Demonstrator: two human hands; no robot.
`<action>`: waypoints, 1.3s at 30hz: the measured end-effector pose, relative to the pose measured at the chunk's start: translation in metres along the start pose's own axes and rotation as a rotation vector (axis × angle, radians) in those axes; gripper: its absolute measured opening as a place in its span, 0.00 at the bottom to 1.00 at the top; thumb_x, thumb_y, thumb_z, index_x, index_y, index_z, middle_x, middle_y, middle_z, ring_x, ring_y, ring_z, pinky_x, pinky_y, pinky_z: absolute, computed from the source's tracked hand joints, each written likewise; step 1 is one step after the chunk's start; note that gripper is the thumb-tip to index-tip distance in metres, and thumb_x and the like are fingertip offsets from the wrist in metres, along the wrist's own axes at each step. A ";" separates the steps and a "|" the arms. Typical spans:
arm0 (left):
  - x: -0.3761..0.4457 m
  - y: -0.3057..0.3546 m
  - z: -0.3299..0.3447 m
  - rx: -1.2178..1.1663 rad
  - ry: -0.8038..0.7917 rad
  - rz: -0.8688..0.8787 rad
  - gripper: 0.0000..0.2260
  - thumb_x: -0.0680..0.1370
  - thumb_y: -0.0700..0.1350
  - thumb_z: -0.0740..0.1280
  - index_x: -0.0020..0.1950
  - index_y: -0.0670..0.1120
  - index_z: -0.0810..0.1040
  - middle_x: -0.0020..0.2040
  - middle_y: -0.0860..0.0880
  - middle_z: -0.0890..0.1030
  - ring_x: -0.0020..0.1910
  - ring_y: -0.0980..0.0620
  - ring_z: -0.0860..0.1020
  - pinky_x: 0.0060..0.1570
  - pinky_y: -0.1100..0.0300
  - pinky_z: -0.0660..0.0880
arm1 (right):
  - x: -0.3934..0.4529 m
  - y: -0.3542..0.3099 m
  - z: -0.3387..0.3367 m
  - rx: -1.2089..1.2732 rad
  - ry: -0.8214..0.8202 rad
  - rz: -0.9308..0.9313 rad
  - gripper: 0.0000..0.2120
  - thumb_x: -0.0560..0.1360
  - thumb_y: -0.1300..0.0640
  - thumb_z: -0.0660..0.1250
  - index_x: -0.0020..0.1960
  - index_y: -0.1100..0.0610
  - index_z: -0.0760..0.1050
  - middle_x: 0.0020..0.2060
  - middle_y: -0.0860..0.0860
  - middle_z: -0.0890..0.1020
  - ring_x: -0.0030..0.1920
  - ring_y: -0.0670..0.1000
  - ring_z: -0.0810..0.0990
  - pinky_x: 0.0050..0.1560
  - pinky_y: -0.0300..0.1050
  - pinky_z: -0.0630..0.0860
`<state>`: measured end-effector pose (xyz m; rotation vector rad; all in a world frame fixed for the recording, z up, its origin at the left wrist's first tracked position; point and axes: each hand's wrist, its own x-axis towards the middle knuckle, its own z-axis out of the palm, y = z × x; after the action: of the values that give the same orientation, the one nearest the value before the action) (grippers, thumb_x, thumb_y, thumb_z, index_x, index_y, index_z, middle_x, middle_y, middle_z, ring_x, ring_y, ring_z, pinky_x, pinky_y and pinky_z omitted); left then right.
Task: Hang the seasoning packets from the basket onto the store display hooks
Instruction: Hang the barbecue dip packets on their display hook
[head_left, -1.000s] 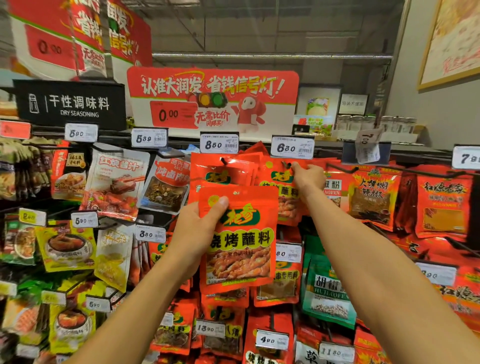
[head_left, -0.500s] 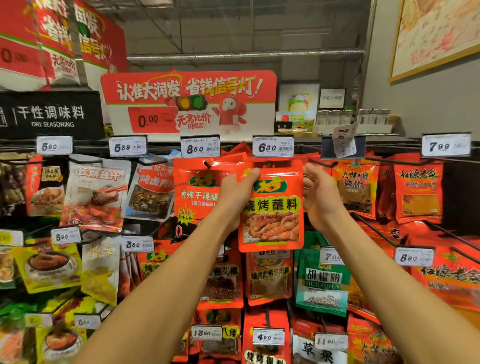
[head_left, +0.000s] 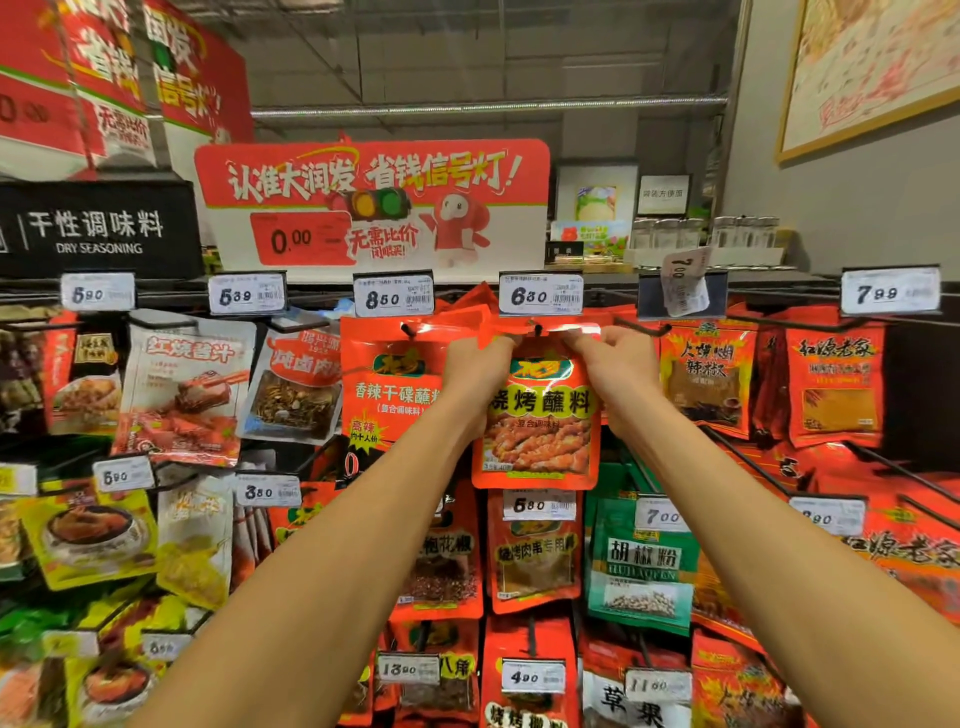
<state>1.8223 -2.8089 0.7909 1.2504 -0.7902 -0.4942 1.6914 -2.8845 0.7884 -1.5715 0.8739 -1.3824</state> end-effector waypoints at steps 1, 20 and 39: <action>0.000 -0.001 0.000 0.030 0.003 0.006 0.07 0.76 0.48 0.72 0.40 0.47 0.82 0.34 0.51 0.84 0.36 0.49 0.82 0.35 0.58 0.77 | 0.000 0.005 -0.002 0.019 -0.029 0.008 0.14 0.72 0.51 0.75 0.45 0.63 0.81 0.39 0.57 0.87 0.38 0.54 0.86 0.34 0.57 0.81; -0.046 -0.020 -0.046 0.194 -0.140 0.007 0.08 0.82 0.45 0.65 0.47 0.48 0.83 0.48 0.48 0.87 0.45 0.50 0.86 0.55 0.49 0.81 | 0.087 0.034 0.042 -0.411 0.122 0.169 0.24 0.75 0.45 0.74 0.64 0.60 0.79 0.61 0.58 0.82 0.60 0.60 0.81 0.58 0.53 0.79; -0.132 -0.071 -0.044 0.033 -0.183 -0.168 0.08 0.81 0.41 0.64 0.46 0.44 0.82 0.36 0.48 0.85 0.31 0.54 0.81 0.31 0.65 0.77 | -0.141 0.090 -0.173 0.083 -0.048 0.258 0.09 0.78 0.67 0.62 0.40 0.61 0.77 0.26 0.55 0.80 0.22 0.52 0.77 0.21 0.37 0.71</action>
<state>1.7762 -2.7050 0.6838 1.3214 -0.8537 -0.7423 1.5022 -2.8174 0.6551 -1.3706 0.9425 -1.1770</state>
